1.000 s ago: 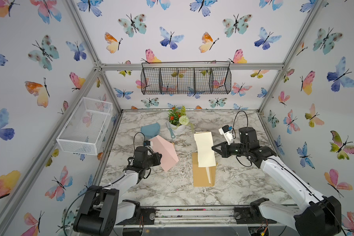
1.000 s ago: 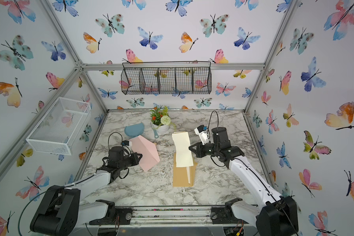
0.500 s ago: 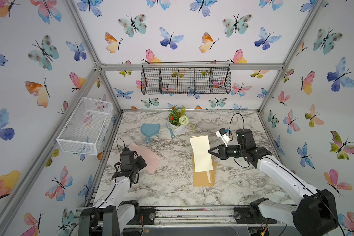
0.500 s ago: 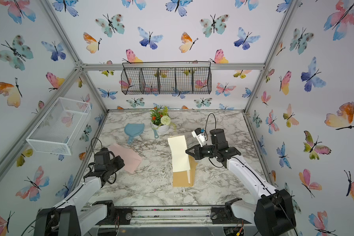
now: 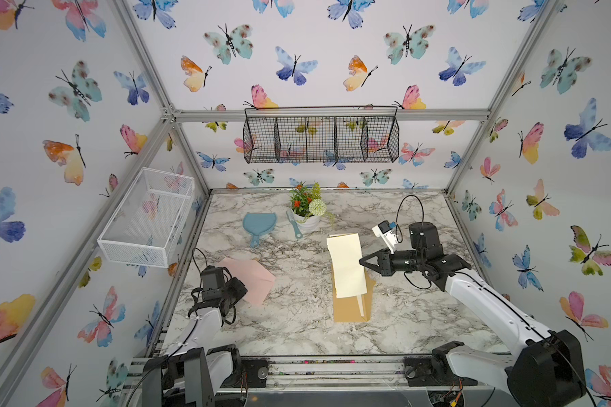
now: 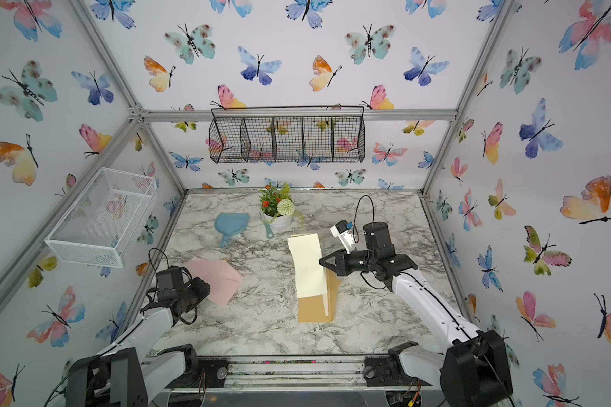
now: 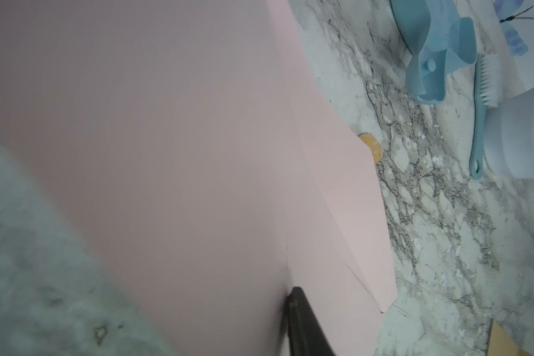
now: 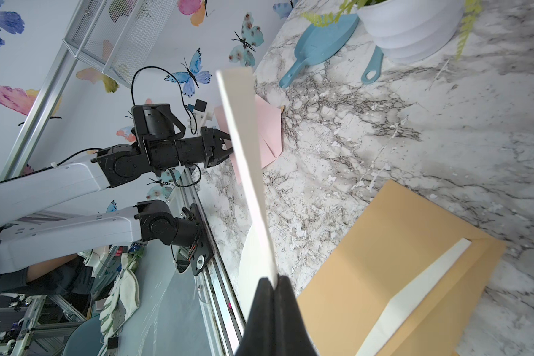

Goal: Take the letter paper out of the envelope
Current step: Place the envelope at the center of the board, then unfold the letter paper.

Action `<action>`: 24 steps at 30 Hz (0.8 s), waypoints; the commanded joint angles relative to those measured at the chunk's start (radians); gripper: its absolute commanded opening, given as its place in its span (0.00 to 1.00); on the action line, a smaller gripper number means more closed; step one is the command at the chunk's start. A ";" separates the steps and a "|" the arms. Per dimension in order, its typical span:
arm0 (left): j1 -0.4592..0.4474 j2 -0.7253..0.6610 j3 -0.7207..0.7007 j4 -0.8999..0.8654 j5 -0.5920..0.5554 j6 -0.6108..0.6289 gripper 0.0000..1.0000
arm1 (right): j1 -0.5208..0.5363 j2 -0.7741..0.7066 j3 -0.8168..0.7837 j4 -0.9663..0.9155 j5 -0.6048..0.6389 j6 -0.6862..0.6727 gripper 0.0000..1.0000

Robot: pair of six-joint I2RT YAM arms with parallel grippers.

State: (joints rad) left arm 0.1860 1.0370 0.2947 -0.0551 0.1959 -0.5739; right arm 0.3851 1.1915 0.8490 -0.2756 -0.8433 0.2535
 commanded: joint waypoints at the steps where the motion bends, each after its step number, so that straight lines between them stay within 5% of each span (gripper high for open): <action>1: 0.017 -0.062 -0.024 -0.005 0.009 -0.037 0.58 | 0.001 0.005 -0.016 0.013 -0.029 0.003 0.02; 4: 0.018 -0.089 -0.025 -0.018 -0.007 -0.047 0.89 | 0.006 0.018 -0.014 0.028 -0.033 0.007 0.02; 5: 0.019 -0.091 -0.019 -0.030 -0.012 -0.046 0.93 | 0.007 0.020 -0.013 0.034 -0.037 0.009 0.02; 12: 0.017 -0.200 0.015 -0.134 0.056 -0.053 0.91 | 0.008 0.068 -0.006 0.084 -0.148 0.006 0.02; 16: 0.018 -0.372 -0.017 -0.140 0.247 -0.051 0.84 | 0.008 0.182 0.008 0.155 -0.378 -0.017 0.02; 20: 0.015 -0.533 -0.051 -0.123 0.440 -0.060 0.81 | 0.009 0.278 0.066 0.101 -0.428 -0.092 0.02; 24: 0.003 -0.617 -0.082 -0.039 0.631 -0.077 0.79 | 0.018 0.326 0.050 0.289 -0.488 0.036 0.02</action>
State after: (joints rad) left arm 0.1970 0.4522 0.2379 -0.1524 0.6102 -0.6361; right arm 0.3927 1.5078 0.8837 -0.1211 -1.2293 0.2352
